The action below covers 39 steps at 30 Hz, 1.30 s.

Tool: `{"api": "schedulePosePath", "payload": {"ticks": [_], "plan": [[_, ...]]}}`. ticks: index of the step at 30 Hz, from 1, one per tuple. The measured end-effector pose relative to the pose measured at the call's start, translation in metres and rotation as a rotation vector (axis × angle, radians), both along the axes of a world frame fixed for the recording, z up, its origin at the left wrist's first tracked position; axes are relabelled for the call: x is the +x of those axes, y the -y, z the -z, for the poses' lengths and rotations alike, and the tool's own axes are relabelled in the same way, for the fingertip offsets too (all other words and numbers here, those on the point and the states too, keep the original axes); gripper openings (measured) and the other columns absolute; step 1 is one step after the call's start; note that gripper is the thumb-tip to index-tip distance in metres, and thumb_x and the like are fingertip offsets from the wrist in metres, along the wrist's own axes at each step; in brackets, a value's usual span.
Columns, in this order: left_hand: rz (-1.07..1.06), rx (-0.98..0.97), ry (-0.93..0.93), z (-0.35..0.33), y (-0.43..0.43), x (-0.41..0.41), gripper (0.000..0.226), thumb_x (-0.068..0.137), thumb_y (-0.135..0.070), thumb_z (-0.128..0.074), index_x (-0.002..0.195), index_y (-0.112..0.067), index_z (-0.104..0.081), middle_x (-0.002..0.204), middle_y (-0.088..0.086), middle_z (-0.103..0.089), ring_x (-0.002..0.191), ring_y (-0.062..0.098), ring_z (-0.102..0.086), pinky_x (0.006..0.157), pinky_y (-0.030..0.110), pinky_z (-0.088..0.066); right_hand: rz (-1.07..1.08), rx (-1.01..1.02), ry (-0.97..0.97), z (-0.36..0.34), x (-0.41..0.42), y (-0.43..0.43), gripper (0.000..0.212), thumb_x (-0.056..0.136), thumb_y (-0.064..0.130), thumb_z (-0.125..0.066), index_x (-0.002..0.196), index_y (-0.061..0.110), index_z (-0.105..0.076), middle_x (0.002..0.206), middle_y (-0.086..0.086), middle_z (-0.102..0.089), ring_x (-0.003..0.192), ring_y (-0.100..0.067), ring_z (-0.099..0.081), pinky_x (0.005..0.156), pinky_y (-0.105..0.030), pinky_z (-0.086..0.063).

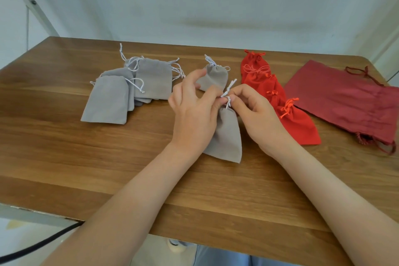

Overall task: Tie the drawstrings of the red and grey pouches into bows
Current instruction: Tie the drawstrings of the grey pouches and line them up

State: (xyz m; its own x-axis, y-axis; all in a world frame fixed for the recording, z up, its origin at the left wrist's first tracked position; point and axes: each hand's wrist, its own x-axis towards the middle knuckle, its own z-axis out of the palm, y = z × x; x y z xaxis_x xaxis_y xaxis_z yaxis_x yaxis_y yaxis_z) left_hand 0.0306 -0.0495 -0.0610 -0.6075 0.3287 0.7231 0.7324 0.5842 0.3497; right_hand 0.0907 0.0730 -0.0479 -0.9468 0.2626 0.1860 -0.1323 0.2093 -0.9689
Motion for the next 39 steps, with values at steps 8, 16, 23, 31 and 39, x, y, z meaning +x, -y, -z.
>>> {"api": "schedulePosePath", "payload": {"ticks": [8, 16, 23, 31, 39], "plan": [[-0.044, -0.097, -0.244, 0.003, 0.003, -0.007, 0.012, 0.088, -0.016, -0.056, 0.081, -0.008, -0.060, 0.104, 0.010, -0.065, 0.090, 0.023, -0.044, 0.078, 0.033, -0.030, 0.196, 0.140, -0.015, 0.005, -0.003, -0.003, 0.018, 0.097, 0.014, -0.049, 0.081, 0.019, -0.055, 0.067, 0.003, -0.058, 0.061, -0.004, -0.050, 0.059, -0.029, -0.042], [0.099, 0.051, 0.185, -0.005, 0.007, -0.001, 0.023, 0.088, -0.011, -0.036, 0.087, -0.005, -0.059, 0.089, 0.008, -0.064, 0.083, 0.024, -0.057, 0.069, 0.032, -0.044, 0.324, -0.017, 0.074, 0.004, -0.005, -0.008, 0.016, 0.095, 0.015, -0.052, 0.082, 0.014, -0.059, 0.073, 0.000, -0.068, 0.062, -0.015, -0.065, 0.051, -0.035, -0.054], [0.083, 0.036, 0.353, -0.006, 0.010, -0.010, 0.020, 0.099, -0.025, -0.045, 0.093, -0.008, -0.053, 0.085, 0.002, -0.058, 0.078, 0.015, -0.055, 0.068, 0.032, -0.044, 0.096, 0.003, 0.081, 0.000, -0.003, -0.003, 0.016, 0.092, 0.020, -0.059, 0.107, 0.020, -0.051, 0.085, -0.003, -0.067, 0.075, -0.017, -0.064, 0.068, -0.031, -0.052], [-0.117, -0.079, 0.380, -0.024, 0.021, -0.022, 0.026, 0.102, -0.028, -0.031, 0.110, -0.011, -0.050, 0.098, 0.005, -0.057, 0.087, 0.018, -0.049, 0.069, 0.028, -0.034, 0.218, 0.152, 0.124, -0.010, -0.032, -0.003, 0.038, 0.088, 0.018, -0.064, 0.120, 0.019, -0.043, 0.082, 0.004, -0.065, 0.080, -0.004, -0.057, 0.076, -0.024, -0.044], [-0.399, -0.707, 0.321, -0.020, 0.053, -0.049, 0.038, 0.089, -0.009, -0.044, 0.127, -0.006, -0.043, 0.131, 0.015, -0.045, 0.124, 0.031, -0.039, 0.101, 0.038, -0.034, 0.289, 0.200, 0.141, -0.001, -0.078, -0.002, 0.037, 0.093, 0.022, -0.059, 0.122, 0.009, -0.040, 0.094, -0.010, -0.067, 0.082, -0.007, -0.057, 0.064, -0.014, -0.038]]}}
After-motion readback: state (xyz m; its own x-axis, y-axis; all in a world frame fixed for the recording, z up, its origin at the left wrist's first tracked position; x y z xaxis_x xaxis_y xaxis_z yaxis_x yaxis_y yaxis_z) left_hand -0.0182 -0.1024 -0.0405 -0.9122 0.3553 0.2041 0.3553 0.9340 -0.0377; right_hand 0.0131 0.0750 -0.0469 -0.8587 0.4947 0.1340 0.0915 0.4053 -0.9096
